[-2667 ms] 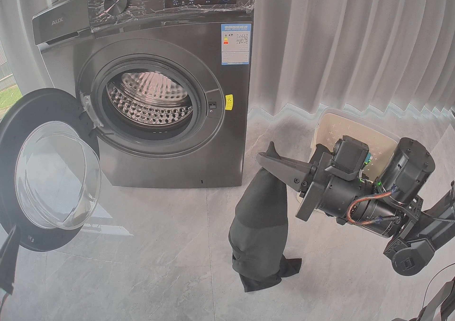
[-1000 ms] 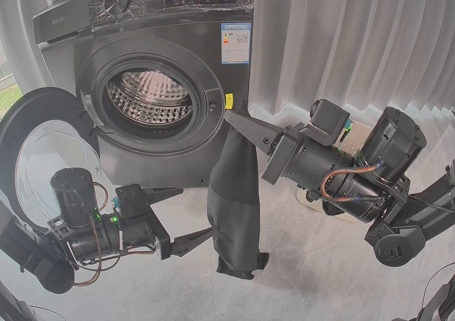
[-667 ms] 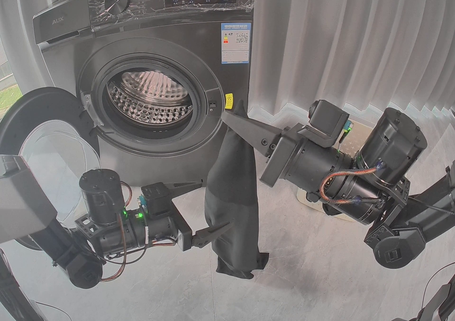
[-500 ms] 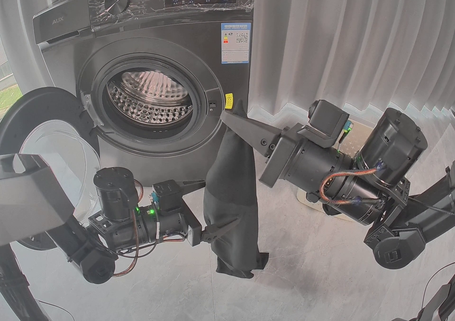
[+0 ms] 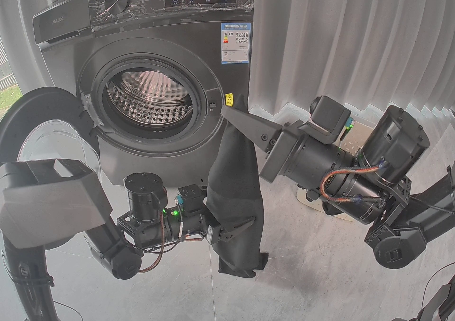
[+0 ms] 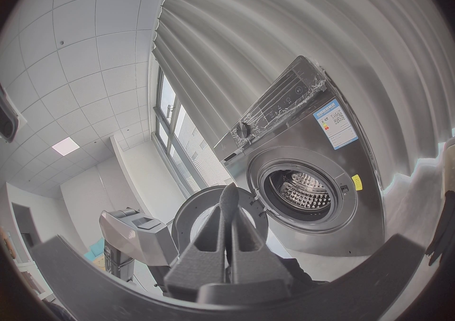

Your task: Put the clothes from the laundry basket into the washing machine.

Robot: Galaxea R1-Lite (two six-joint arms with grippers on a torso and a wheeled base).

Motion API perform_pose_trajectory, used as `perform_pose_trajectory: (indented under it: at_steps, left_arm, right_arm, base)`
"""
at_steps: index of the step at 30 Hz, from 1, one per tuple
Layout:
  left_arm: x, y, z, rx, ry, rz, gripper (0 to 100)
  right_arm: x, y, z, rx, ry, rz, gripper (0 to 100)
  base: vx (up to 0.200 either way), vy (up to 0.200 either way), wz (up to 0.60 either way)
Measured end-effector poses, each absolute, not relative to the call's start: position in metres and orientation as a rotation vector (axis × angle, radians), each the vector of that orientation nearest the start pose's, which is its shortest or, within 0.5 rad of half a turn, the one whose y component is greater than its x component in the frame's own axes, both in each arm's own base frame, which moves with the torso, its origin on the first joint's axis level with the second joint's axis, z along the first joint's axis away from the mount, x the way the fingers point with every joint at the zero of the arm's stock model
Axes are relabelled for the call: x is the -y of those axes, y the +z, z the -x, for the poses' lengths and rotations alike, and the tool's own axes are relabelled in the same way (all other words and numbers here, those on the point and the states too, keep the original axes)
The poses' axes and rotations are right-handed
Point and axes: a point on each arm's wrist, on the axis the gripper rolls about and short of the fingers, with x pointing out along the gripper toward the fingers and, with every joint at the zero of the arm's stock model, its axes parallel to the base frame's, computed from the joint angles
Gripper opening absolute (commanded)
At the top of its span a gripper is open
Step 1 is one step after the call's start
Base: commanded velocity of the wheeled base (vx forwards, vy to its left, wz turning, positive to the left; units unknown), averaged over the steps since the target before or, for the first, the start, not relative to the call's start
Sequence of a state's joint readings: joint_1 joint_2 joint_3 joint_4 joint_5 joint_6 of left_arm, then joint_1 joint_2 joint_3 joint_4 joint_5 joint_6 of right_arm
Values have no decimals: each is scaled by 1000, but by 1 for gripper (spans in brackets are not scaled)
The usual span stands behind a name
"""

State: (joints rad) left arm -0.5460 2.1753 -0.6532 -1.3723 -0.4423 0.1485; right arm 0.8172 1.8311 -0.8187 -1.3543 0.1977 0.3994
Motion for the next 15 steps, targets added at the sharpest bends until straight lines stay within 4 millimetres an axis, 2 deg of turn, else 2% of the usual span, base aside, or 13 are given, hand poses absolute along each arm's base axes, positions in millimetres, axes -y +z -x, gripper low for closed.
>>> perform_pose_trajectory:
  at_steps: [12, 13, 15]
  left_arm:
    - [203, 38, -316, -89, -1001, -132, 100]
    - [204, 37, -317, -88, -1000, -125, 0]
    - [205, 37, -319, -81, -998, -114, 0]
  right_arm:
    - [-245, 221, -223, 156, 1054, -480, 0]
    - [-245, 221, -224, 158, 1051, -481, 0]
    - [-244, 222, -224, 160, 1047, -481, 0]
  base:
    - [0, 0, 0]
    - [0, 0, 0]
    - [0, 0, 0]
